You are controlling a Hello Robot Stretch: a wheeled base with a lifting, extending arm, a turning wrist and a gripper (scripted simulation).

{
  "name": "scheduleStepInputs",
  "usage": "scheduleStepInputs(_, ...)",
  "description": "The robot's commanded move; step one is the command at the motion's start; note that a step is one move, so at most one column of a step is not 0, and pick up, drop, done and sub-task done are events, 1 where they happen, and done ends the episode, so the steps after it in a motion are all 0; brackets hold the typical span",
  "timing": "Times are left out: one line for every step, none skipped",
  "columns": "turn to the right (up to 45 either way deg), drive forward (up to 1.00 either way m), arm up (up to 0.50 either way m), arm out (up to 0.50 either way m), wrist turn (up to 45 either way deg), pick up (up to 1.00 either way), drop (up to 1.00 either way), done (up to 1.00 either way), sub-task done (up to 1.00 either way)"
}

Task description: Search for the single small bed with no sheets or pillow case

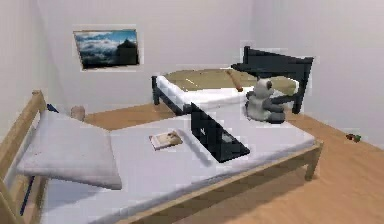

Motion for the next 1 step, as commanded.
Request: scheduleStepInputs(0.0, 0.0, 0.0, 0.0, 0.0, 0.0, 0.0, 1.0, 0.0)
